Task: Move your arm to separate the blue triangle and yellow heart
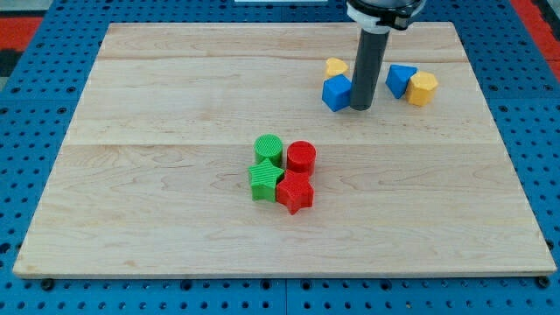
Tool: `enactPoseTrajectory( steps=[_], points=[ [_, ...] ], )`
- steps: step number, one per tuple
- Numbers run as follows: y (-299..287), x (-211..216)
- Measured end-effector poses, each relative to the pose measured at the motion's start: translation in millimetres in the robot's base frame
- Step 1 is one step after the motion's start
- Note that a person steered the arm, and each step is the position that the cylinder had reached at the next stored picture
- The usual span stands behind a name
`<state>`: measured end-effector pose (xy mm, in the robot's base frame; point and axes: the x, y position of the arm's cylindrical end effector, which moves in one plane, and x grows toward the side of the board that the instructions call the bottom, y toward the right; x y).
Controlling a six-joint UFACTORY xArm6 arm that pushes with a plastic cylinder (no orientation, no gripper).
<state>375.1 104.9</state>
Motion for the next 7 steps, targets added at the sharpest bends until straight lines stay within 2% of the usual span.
enactPoseTrajectory(
  steps=[1,2,3,5,7],
  points=[
    [23.7,-5.3],
    [28.0,-32.9],
    [-13.8,-43.4],
    [-139.3,-27.6],
    [-147.3,-26.5]
  ],
)
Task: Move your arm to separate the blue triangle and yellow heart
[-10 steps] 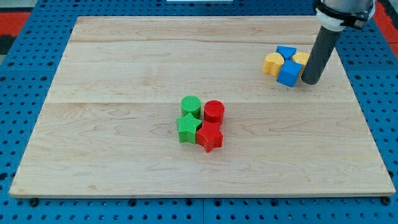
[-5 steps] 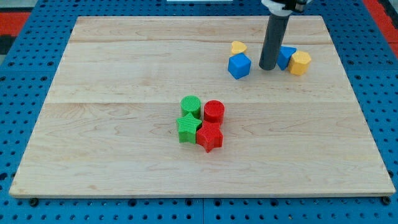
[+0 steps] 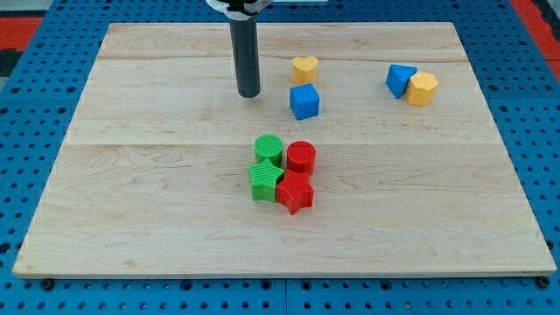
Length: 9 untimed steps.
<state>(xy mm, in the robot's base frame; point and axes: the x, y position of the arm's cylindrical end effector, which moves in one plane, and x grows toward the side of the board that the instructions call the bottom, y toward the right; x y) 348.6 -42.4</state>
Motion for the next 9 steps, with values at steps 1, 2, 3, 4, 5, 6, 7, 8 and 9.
enactPoseTrajectory(
  steps=[1,2,3,4,5,6,7,8,9],
  points=[
    [44.6,-0.3],
    [72.6,2.2],
    [72.6,20.5],
    [92.3,21.0],
    [149.8,21.0],
    [185.4,21.2],
    [185.1,38.6],
    [138.5,45.3],
    [65.3,39.9]
  ],
)
